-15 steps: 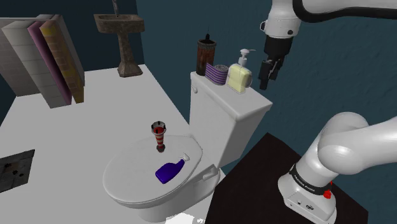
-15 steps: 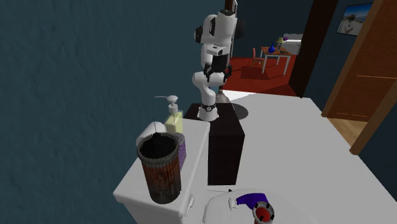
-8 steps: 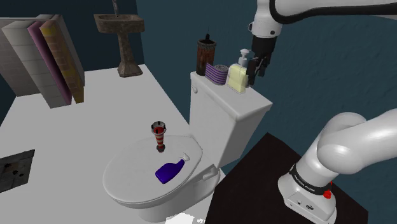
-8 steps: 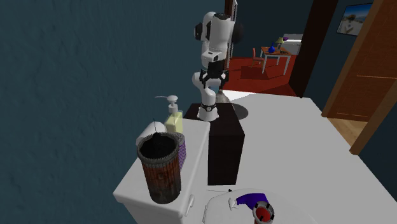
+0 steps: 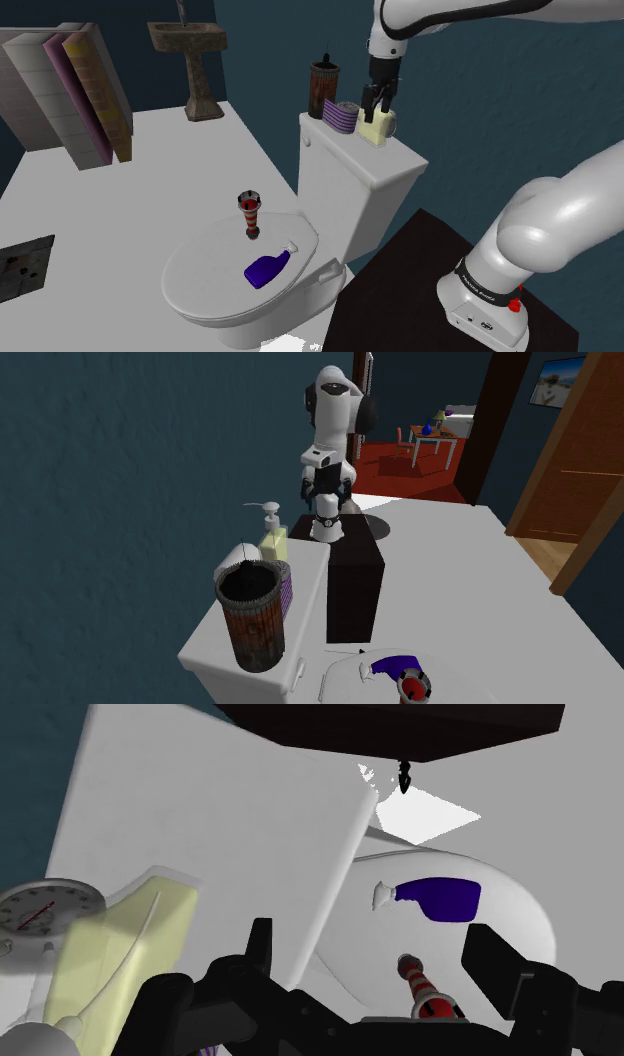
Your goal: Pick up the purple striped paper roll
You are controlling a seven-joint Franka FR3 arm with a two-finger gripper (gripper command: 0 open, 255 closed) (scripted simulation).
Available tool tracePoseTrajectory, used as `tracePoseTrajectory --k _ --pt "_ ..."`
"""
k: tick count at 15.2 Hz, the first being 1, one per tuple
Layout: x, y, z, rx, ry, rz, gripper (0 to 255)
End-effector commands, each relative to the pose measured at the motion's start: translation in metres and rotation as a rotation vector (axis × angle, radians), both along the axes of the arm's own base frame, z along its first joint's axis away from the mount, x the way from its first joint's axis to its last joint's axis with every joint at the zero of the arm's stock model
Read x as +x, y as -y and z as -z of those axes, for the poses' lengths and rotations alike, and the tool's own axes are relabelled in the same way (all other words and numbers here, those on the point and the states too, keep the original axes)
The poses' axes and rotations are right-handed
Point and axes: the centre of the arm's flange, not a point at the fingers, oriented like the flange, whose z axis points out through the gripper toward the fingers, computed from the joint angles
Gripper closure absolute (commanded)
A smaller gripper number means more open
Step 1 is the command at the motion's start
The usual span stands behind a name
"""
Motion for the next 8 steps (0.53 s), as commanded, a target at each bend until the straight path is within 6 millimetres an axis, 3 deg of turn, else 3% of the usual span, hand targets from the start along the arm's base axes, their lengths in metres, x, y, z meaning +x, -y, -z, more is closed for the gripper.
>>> tracePoseTrajectory --k 1,8 --pt "0.023 0.012 0.006 0.005 0.002 0.002 0" --pt "0.105 0.051 0.027 0.023 0.009 0.010 0"
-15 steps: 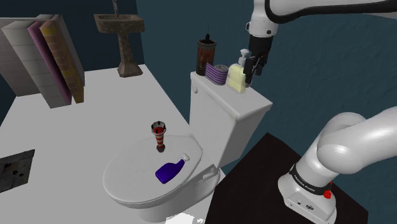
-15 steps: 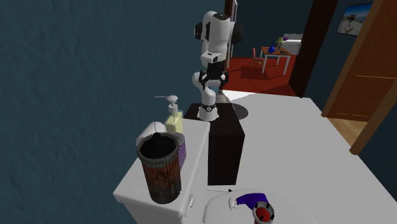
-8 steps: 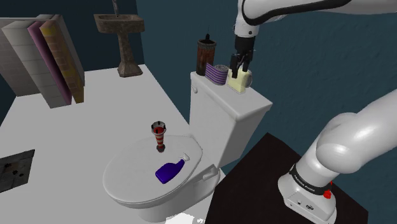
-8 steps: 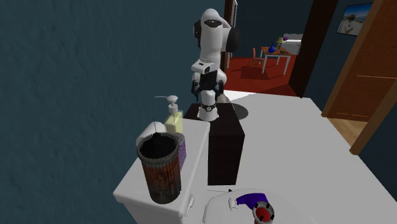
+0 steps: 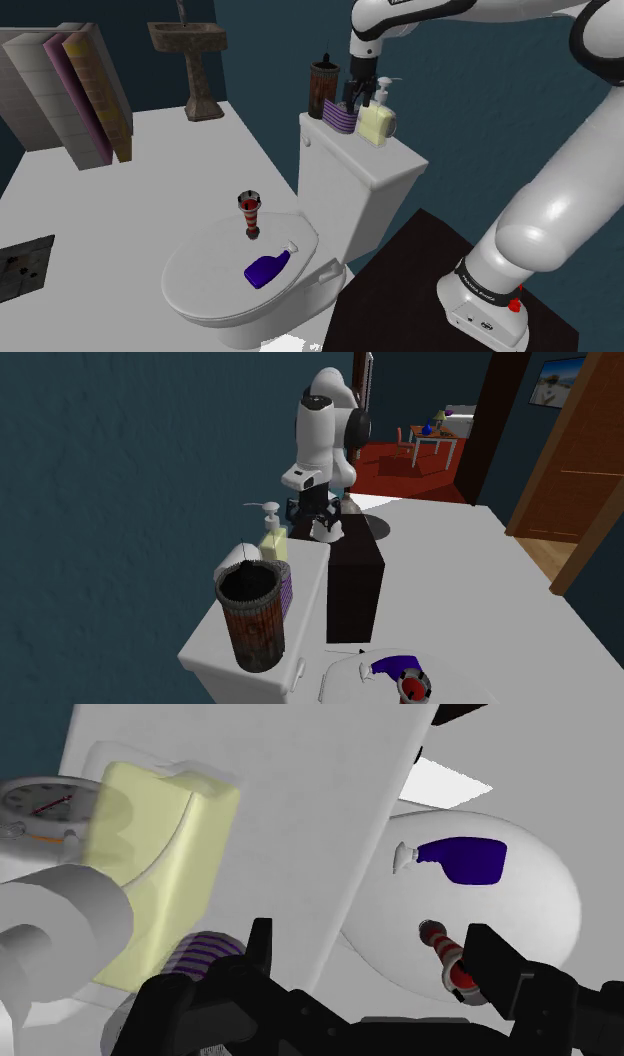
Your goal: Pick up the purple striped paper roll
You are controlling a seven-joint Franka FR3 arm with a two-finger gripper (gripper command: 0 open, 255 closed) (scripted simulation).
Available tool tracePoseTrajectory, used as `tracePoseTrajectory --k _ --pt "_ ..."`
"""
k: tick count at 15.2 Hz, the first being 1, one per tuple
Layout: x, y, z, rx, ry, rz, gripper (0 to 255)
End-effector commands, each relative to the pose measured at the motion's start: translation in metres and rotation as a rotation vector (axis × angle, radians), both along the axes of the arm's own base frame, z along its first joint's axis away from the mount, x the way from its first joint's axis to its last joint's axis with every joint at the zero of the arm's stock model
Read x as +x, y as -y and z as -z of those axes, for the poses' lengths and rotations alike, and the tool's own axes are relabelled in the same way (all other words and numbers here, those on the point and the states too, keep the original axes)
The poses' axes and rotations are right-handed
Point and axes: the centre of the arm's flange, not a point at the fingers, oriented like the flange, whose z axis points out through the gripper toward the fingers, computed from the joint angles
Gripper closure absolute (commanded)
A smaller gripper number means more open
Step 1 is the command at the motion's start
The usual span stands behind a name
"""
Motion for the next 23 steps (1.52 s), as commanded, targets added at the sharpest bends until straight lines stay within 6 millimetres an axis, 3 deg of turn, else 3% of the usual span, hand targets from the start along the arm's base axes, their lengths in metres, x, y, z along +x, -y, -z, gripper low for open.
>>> tracePoseTrajectory --k 1,13,22,23 --pt "0.025 0.013 0.007 0.005 0.002 0.002 0" --pt "0.163 0.079 0.044 0.035 0.013 0.015 0" --pt "0.163 0.079 0.084 0.035 0.013 0.015 0" --pt "0.160 0.078 0.084 0.035 0.013 0.015 255"
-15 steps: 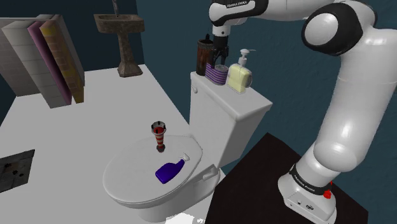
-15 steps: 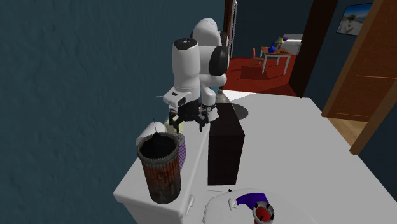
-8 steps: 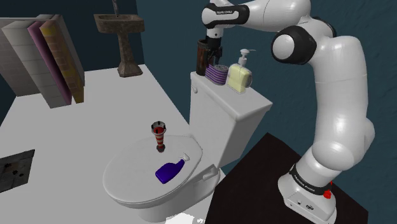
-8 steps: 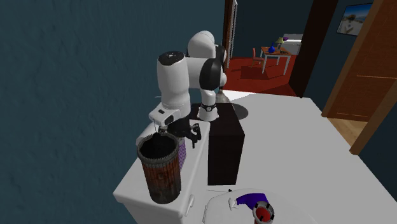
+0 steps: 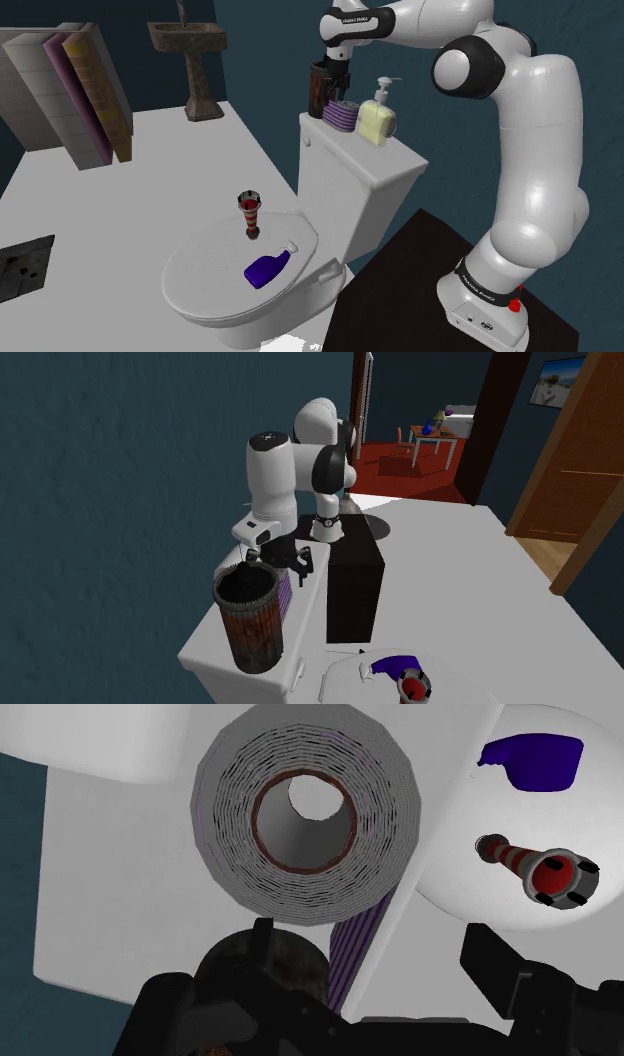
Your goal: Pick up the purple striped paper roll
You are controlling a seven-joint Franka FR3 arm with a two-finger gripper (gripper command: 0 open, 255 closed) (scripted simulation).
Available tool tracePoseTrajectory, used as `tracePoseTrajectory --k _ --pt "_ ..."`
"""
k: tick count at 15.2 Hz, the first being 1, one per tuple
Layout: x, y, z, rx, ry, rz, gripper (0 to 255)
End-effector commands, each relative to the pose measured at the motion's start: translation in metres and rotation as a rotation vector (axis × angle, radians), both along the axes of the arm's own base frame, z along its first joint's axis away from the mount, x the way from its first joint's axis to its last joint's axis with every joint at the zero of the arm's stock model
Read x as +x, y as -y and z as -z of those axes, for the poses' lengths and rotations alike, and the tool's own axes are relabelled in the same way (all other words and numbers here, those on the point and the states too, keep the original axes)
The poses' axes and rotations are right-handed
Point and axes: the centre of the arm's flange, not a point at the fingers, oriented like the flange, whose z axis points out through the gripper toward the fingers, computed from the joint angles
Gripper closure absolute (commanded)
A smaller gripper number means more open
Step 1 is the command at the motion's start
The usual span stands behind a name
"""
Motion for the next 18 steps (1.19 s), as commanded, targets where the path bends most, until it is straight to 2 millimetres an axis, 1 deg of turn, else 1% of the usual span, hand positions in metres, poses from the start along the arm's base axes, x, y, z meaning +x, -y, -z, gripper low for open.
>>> tracePoseTrajectory --k 1,2,3,4,5,6,7,8,9,18 --pt "0.002 -0.003 0.039 0.016 -0.055 -0.004 255" --pt "0.001 -0.003 0.033 0.016 -0.055 -0.004 255" --pt "0.005 0.000 0.036 0.016 -0.055 -0.004 255" --pt "0.008 -0.002 0.041 0.017 -0.056 -0.004 255" --pt "0.009 -0.011 0.041 0.016 -0.056 -0.004 255" --pt "0.007 -0.005 0.039 0.016 -0.057 -0.003 255" --pt "0.008 -0.008 0.035 0.017 -0.056 -0.004 255" --pt "0.014 -0.015 0.040 0.016 -0.057 -0.004 255" --pt "0.005 -0.004 0.035 0.017 -0.055 -0.004 255" --pt "0.005 -0.004 -0.013 0.017 -0.055 -0.004 255"
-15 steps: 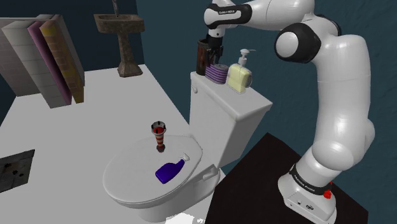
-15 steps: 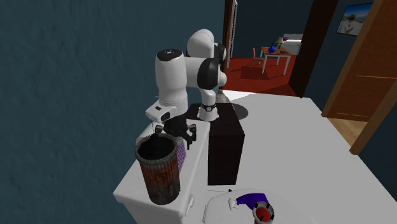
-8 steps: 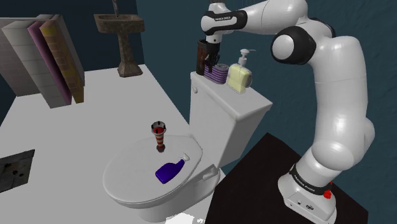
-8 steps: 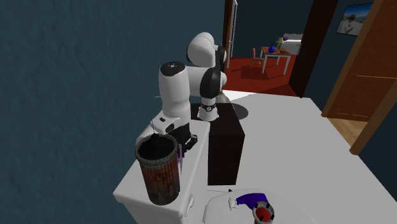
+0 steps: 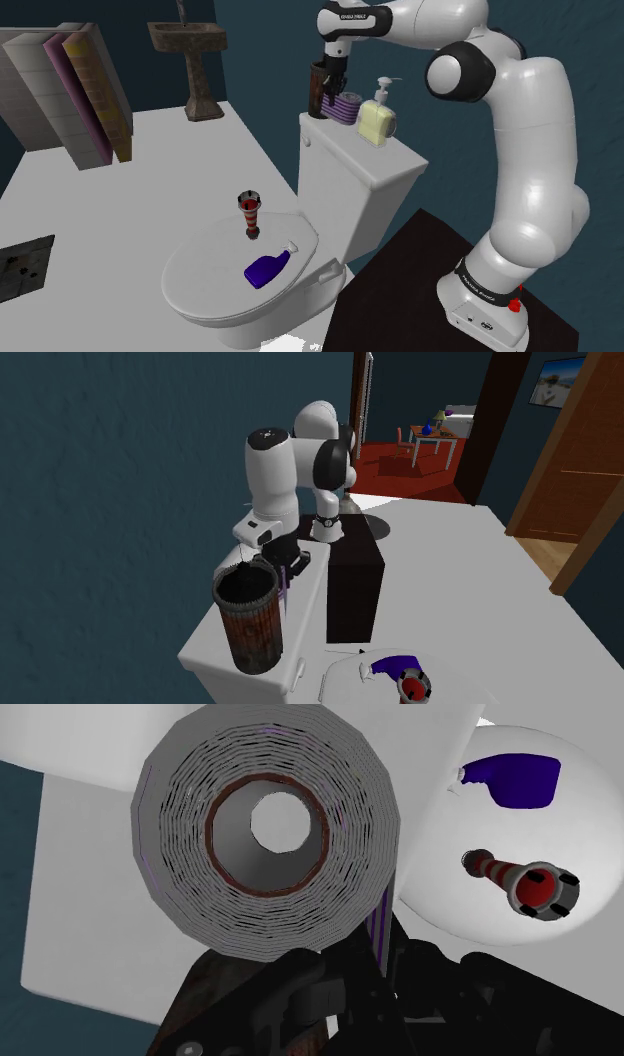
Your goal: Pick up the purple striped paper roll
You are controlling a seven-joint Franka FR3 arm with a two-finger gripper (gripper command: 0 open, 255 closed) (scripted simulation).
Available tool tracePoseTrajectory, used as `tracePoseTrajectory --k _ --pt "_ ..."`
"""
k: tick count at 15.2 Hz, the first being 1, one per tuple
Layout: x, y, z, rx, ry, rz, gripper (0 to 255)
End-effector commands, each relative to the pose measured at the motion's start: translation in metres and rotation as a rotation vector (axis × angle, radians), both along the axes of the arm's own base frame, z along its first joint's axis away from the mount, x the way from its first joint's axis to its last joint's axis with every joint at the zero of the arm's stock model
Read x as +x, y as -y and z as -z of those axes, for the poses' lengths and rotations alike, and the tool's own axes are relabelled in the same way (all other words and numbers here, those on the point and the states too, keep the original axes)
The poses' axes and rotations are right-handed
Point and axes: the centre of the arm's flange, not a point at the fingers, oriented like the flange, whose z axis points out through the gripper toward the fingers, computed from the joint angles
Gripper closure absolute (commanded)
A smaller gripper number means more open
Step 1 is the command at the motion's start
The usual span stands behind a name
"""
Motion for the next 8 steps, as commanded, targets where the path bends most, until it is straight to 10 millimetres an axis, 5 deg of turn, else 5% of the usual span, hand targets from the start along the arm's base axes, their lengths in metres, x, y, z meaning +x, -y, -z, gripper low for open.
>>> tracePoseTrajectory --k 1,8 --pt "0.000 0.001 -0.010 0.000 0.000 0.000 255" --pt "0.000 0.001 -0.038 0.000 0.000 0.000 255"
